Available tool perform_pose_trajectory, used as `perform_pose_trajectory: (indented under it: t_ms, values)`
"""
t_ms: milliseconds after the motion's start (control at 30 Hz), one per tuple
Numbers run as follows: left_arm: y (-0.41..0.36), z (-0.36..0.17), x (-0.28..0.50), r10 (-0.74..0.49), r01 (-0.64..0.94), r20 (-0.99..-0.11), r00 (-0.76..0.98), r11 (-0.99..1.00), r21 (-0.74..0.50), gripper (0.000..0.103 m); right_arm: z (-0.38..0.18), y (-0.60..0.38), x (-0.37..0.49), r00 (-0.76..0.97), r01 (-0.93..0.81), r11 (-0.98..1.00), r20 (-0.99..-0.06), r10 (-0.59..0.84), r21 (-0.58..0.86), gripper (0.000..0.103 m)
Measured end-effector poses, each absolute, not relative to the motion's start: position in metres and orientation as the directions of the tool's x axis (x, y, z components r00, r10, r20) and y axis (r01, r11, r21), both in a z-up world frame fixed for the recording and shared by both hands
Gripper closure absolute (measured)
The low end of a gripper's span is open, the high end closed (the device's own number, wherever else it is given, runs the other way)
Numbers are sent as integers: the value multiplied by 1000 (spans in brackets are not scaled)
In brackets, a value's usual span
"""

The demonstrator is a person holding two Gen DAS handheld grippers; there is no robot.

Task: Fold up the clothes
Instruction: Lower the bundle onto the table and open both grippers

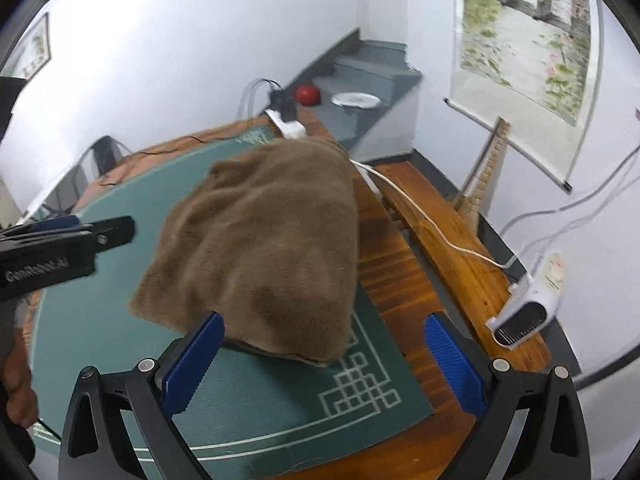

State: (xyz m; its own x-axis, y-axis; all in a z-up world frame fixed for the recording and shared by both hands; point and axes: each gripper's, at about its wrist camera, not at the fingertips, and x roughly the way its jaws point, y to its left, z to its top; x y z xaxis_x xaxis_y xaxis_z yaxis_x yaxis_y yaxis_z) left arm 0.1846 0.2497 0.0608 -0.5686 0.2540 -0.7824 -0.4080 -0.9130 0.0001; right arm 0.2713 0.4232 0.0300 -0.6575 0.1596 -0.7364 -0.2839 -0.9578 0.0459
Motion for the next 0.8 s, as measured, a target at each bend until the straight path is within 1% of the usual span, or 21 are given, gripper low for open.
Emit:
perform_pose_trajectory:
  t_ms: [133, 367, 500, 800]
  values:
    - [245, 67, 187, 266, -406, -773, -575, -914, -13, 15, 38, 411, 270, -675, -258, -966, -717, 174, 9, 1]
    - [239, 72, 190, 274, -408, -766, -582, -913, -17, 15, 36, 407, 268, -678, -234, -972, -722, 141, 30, 1]
    - [244, 72, 191, 302, -427, -761, -575, -903, -35, 15, 37, 408, 270, -680, -235, -971, -720, 138, 36, 1]
    - [254, 82, 207, 336, -469, -726, -600, -883, -22, 15, 42, 412, 279, -685, -247, -968, -713, 151, 32, 1]
